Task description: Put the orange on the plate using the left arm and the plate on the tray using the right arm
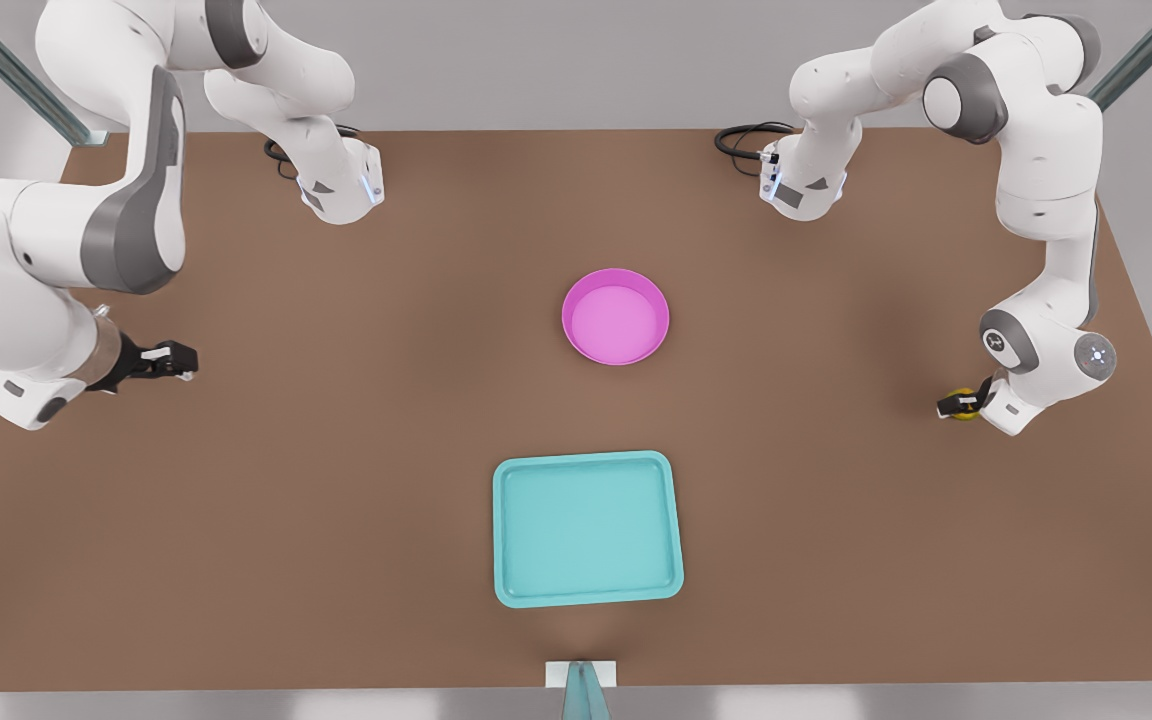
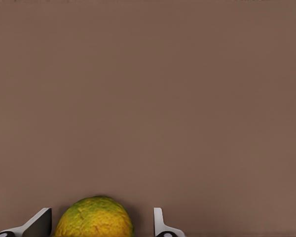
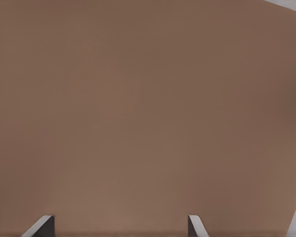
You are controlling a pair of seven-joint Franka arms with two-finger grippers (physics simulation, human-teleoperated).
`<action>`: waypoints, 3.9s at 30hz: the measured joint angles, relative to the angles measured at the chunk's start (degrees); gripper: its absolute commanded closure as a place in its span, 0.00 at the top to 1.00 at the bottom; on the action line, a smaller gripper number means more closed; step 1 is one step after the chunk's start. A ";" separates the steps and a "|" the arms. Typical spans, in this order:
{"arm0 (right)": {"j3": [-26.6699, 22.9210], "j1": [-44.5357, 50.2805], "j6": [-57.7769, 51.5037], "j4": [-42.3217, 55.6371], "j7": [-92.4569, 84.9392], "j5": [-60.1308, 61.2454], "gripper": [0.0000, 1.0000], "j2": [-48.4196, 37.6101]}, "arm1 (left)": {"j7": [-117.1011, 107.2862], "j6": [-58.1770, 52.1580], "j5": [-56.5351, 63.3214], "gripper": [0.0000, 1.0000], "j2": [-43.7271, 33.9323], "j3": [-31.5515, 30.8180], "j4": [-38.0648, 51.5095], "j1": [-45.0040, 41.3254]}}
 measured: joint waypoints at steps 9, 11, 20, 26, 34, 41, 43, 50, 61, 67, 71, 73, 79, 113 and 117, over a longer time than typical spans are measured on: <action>0.07 0.07 -0.01 0.14 -0.12 0.05 1.00 0.08 | 1.34 -0.26 0.32 0.54 0.60 0.08 -0.39 -0.03; 0.08 0.07 -0.01 0.13 -0.15 0.14 1.00 0.30 | 1.10 -0.29 0.73 0.52 0.57 0.10 -0.35 -0.08; 0.06 -0.11 0.00 0.03 -0.24 0.44 1.00 0.50 | -9.56 -17.86 2.49 0.54 -0.31 0.16 24.85 -27.30; 0.05 -1.13 -0.05 -0.22 -0.28 1.22 1.00 1.20 | -26.52 -35.48 0.32 0.54 5.61 -0.97 37.37 -52.29; 0.00 -1.16 -0.31 -0.22 -0.29 1.92 1.00 1.96 | -45.87 -47.31 -1.07 0.54 3.80 -2.76 28.14 -64.86; 0.05 -1.11 -0.56 -0.07 -0.30 2.45 1.00 2.55 | -57.15 -48.69 -2.54 1.00 6.24 -2.89 27.64 -65.13; 0.13 -0.92 -0.62 -0.09 -0.31 3.60 1.00 3.22 | -59.63 -48.87 -2.65 1.00 5.91 -2.72 27.62 -65.13; 2.07 6.86 1.75 -11.60 -0.33 28.68 1.00 9.61 | -56.26 -63.78 -6.58 1.00 -3.74 38.24 44.27 -59.58; 2.20 41.84 44.65 -42.51 5.62 48.79 1.00 5.08 | -46.76 -62.77 11.80 1.00 -20.37 -18.59 40.02 -10.56; 2.18 43.64 57.17 -42.03 8.68 51.44 1.00 9.25 | -43.58 -62.49 12.70 1.00 -19.71 -18.29 40.11 -10.33; 2.18 43.67 60.37 -43.05 8.98 51.75 1.00 9.36 | -41.78 -62.36 12.95 1.00 -19.54 -18.20 40.10 -10.41; 2.24 43.71 60.99 -43.22 8.64 51.79 1.00 9.69 | -40.96 -62.32 13.11 1.00 -19.50 -18.17 40.10 -10.44; 4.34 44.11 61.99 -42.04 6.96 51.92 1.00 12.51 | -39.00 -62.25 13.38 1.00 -19.49 -18.16 40.10 -10.46; 7.19 43.96 61.60 -36.94 1.28 52.55 0.21 17.51 | -34.97 -61.52 13.56 1.00 -19.75 -18.48 40.19 -10.56; 7.07 42.98 60.64 -34.64 1.03 52.76 0.21 17.48 | -34.92 -61.51 13.57 1.00 -19.68 -18.51 40.19 -10.55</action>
